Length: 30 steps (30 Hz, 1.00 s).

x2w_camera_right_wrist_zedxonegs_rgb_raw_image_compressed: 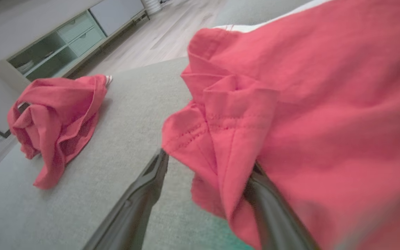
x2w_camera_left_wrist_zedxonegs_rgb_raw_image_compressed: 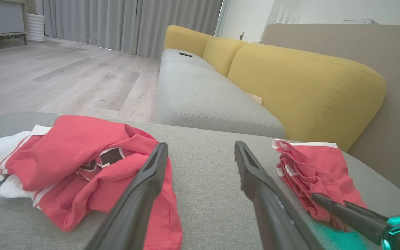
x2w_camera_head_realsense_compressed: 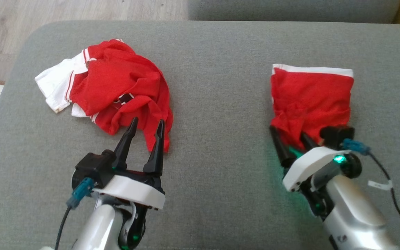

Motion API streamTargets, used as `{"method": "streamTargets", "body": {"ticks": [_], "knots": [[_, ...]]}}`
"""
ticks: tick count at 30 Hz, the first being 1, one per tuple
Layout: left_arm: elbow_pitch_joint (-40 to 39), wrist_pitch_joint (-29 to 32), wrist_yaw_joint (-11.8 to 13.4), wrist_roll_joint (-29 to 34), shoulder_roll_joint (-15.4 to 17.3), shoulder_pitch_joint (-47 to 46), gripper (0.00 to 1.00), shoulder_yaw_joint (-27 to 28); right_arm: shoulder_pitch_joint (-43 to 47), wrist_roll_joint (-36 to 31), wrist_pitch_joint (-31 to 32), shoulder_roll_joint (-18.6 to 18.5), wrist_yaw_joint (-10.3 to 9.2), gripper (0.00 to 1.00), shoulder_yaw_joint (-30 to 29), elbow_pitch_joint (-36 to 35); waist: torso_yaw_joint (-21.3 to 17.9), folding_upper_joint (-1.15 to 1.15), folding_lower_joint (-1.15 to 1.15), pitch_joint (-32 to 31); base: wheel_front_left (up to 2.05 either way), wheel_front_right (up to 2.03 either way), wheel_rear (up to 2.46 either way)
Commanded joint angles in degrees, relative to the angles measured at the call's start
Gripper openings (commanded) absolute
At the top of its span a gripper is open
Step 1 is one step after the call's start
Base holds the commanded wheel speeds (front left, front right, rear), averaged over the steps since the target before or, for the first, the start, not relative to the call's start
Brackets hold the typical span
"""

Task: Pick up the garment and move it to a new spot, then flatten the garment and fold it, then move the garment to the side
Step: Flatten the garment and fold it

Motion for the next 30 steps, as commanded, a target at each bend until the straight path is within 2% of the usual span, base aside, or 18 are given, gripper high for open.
{"method": "streamTargets", "body": {"ticks": [1, 4, 18, 22, 27, 30], "knots": [[-1.7, -0.3, 0.3, 0.1, 0.4, -0.6, 1.00, 2.0, -0.3, -0.4, 0.3, 0.0, -0.05, 1.00, 2.3, -1.3, -0.2, 0.00, 0.00, -0.1, 0.00, 0.00, 0.00], [-1.6, -0.3, 0.4, 0.1, 0.4, -0.4, 1.00, 2.1, -0.2, 0.1, 0.4, -0.5, -0.05, 1.00, 6.8, -1.9, -0.8, 0.00, 0.00, -0.5, 0.00, 0.00, 0.00], [-1.4, -0.3, 0.2, 0.3, 0.4, 1.0, 1.00, 3.0, 1.9, 5.0, 1.5, -3.1, -0.05, 1.00, 18.2, -6.4, -4.4, 0.00, 0.00, -3.6, 0.00, 0.00, 0.00], [-1.6, -0.3, 0.2, 0.6, 0.4, 1.2, 1.00, 3.4, 2.5, 6.1, -0.4, -4.3, -0.05, 1.00, 17.0, -8.6, -5.7, 0.00, 0.00, -4.1, 0.00, 0.00, 0.00], [-2.7, -0.3, 0.2, 0.7, 0.4, 1.0, 1.00, 4.3, 2.8, 5.2, -4.1, -5.2, -0.05, 1.00, 12.6, -10.4, -7.1, 0.00, 0.00, -4.5, 0.00, 0.00, 0.00], [-3.9, -0.3, 0.2, 1.0, 0.4, 0.8, 1.00, 4.9, 3.5, 3.4, -7.3, -5.2, -0.05, 1.00, 7.2, -11.1, -8.0, 0.00, 0.00, -4.4, 0.00, 0.00, 0.00]]}}
